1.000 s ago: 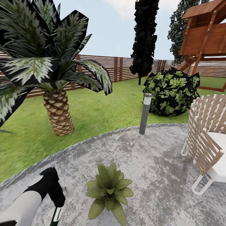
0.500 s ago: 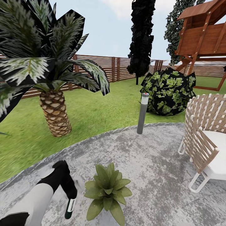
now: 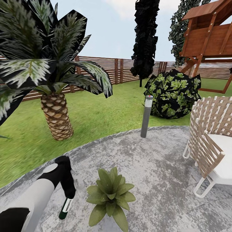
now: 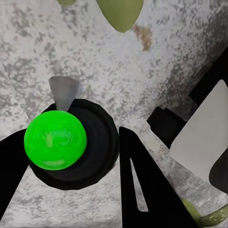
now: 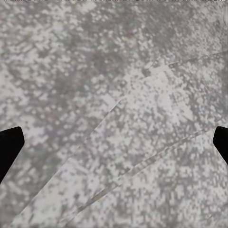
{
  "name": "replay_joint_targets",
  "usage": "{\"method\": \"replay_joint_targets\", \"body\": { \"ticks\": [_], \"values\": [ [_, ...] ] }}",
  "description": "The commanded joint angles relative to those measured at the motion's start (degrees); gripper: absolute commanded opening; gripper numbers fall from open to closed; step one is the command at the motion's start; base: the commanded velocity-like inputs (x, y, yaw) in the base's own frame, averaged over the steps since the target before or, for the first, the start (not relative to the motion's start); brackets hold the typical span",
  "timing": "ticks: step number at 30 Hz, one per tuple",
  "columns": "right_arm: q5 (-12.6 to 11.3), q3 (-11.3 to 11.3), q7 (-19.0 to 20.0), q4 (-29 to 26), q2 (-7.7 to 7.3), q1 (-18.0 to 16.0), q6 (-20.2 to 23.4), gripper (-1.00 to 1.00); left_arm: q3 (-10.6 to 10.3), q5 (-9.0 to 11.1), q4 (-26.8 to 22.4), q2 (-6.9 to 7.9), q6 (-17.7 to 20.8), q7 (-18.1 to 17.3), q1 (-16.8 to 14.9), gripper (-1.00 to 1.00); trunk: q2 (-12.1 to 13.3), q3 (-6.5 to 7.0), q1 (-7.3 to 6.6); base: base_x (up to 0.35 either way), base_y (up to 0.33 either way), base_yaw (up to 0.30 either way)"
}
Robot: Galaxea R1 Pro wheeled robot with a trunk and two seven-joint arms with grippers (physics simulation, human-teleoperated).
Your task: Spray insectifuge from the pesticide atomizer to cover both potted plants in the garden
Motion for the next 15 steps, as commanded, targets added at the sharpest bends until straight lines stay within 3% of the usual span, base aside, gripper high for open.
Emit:
{"method": "replay_joint_targets", "body": {
  "ticks": [1, 12, 15],
  "values": [
    [0.6, -0.4, -0.2, 0.1, 0.00, 0.0, -0.2, 1.00, -0.3, -0.2, 0.0, 0.00, 0.6, -0.3, 0.1, -1.00, 0.0, -0.05, -0.01, 0.000, 0.000, 0.000],
    [0.6, -0.5, -0.2, 0.1, 0.00, 0.0, -0.2, 1.00, -0.7, -1.0, -0.2, 0.38, 1.3, 1.3, 0.3, -1.00, 0.0, -0.66, -0.01, 0.040, 0.035, -0.063],
    [0.6, -0.5, -0.2, 0.1, 0.00, 0.0, -0.2, 1.00, -0.7, -1.0, -0.1, 0.52, 1.4, 1.2, 0.2, -1.00, -1.2, -1.46, 0.65, 0.001, 0.001, -0.101]
  ]
}}
